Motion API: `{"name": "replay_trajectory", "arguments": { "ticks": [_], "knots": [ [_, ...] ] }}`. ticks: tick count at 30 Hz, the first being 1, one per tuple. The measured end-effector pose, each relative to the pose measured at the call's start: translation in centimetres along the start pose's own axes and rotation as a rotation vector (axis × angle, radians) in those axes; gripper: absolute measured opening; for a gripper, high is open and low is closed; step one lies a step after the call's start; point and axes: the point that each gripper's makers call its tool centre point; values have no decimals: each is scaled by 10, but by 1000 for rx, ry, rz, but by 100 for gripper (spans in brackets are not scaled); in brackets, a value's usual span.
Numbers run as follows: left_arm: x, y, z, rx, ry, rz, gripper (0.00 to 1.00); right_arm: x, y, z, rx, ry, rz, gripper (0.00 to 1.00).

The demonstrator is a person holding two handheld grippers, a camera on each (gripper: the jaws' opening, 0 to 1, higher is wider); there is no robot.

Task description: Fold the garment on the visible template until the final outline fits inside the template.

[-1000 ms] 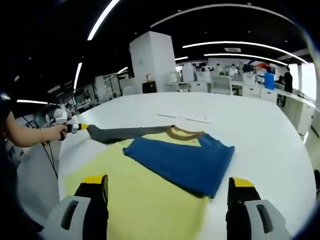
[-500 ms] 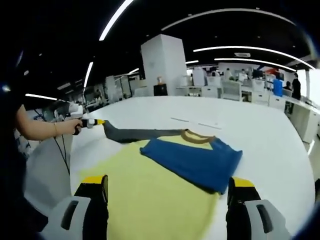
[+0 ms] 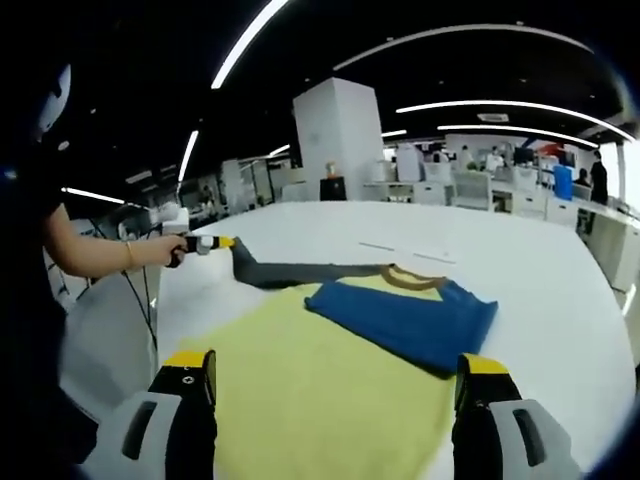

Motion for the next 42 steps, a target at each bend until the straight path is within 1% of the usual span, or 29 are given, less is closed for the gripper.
{"name": "replay_trajectory", "arguments": {
  "ticks": [3, 9, 15, 19, 25, 31, 42],
  "knots": [
    [-9, 0, -2, 0, 18, -1, 1, 4, 0, 2, -5, -2, -5, 99],
    [-27, 0, -7, 1, 59, -20, 1, 5, 1, 7, 1, 7, -6, 99],
    [-45, 1, -12, 6, 106, -15, 0, 8, 2, 11, 3, 5, -5, 99],
    [-55, 0, -15, 4, 124, -13, 0, 10, 3, 12, 11, -3, 3, 99],
    [-76, 1, -19, 4, 167, -10, 0, 13, 2, 12, 10, -20, 9, 99],
    [-98, 2, -24, 3, 210, -11, 0, 13, 2, 13, 11, -22, 12, 99],
    [-134, 8, -33, 12, 271, -4, 0, 11, 11, 17, 43, -13, -3, 98]
  ]
}}
Point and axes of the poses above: the point that each gripper's makers call its tool centre point, and the gripper's own axes: z roughly backward along the fingers, x roughly to its left, y roughly out of its underside, and after that the axes turned 12 degrees about z, right-handed
